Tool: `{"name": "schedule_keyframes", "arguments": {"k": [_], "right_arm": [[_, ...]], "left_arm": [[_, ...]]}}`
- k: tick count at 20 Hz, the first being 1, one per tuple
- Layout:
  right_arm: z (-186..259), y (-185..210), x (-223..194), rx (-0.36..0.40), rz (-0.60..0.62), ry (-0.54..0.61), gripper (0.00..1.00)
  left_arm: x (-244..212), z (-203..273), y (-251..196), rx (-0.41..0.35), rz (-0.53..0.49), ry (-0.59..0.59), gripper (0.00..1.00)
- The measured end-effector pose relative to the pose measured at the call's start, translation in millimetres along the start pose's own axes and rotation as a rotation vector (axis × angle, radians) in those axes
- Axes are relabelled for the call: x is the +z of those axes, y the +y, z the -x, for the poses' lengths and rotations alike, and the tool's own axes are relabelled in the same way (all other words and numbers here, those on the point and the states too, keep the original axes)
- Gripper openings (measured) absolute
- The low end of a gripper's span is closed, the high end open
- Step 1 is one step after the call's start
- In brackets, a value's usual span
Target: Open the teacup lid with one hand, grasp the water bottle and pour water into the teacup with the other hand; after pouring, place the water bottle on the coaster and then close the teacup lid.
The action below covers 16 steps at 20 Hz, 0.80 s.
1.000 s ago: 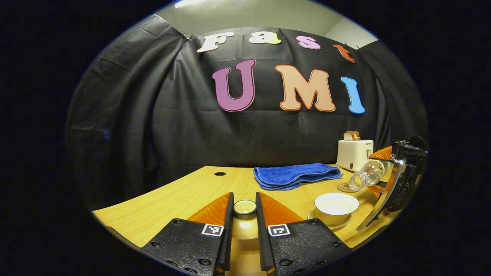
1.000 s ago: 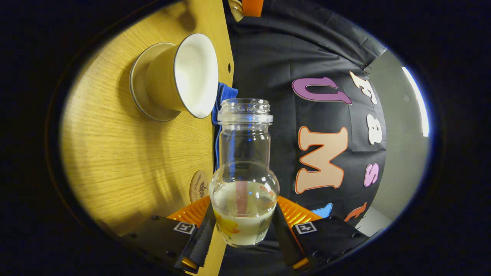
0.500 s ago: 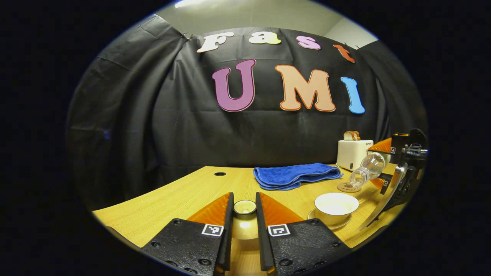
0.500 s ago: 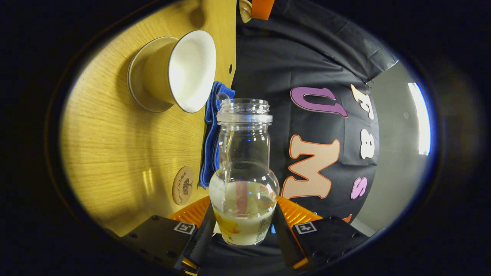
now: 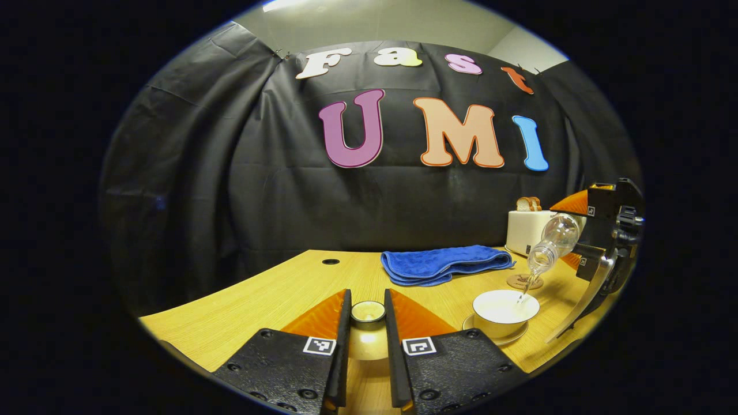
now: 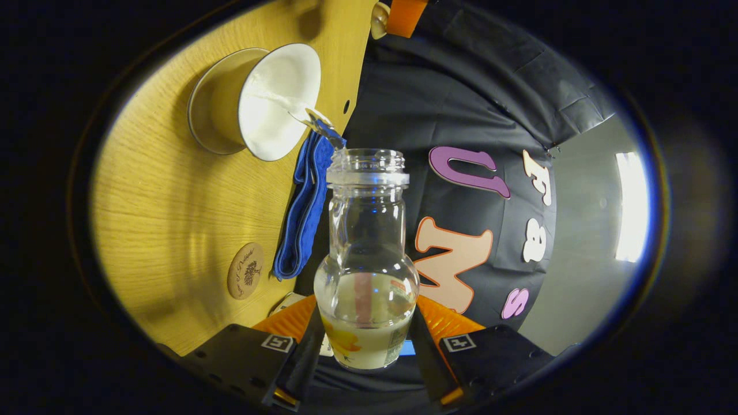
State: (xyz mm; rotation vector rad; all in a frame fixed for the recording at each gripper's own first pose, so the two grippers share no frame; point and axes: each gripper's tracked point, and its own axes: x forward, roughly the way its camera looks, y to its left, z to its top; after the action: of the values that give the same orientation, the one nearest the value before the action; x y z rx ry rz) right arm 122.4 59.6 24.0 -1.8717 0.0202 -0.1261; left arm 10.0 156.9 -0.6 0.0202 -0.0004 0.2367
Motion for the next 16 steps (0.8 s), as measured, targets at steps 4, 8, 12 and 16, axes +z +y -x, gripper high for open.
{"name": "schedule_keyframes", "arguments": {"k": [4,8,12,16], "right_arm": [[0.8,-3.0,2.7,-0.023,0.002,-0.009,0.78],[0.5,-2.6,10.8,-0.011,0.023,-0.025,0.79],[2.0,3.7,21.0,0.007,0.034,-0.041,0.79],[0.9,1.0,20.9,-0.001,0.054,-0.049,0.78]], "left_arm": [[-0.3,-0.5,-0.5,0.000,0.000,0.000,0.28],[-0.4,-0.8,-0.9,0.000,0.001,0.000,0.27],[0.1,-0.4,-0.9,0.000,0.001,0.000,0.28],[-0.2,-0.6,-0.6,0.000,0.001,0.000,0.27]]}}
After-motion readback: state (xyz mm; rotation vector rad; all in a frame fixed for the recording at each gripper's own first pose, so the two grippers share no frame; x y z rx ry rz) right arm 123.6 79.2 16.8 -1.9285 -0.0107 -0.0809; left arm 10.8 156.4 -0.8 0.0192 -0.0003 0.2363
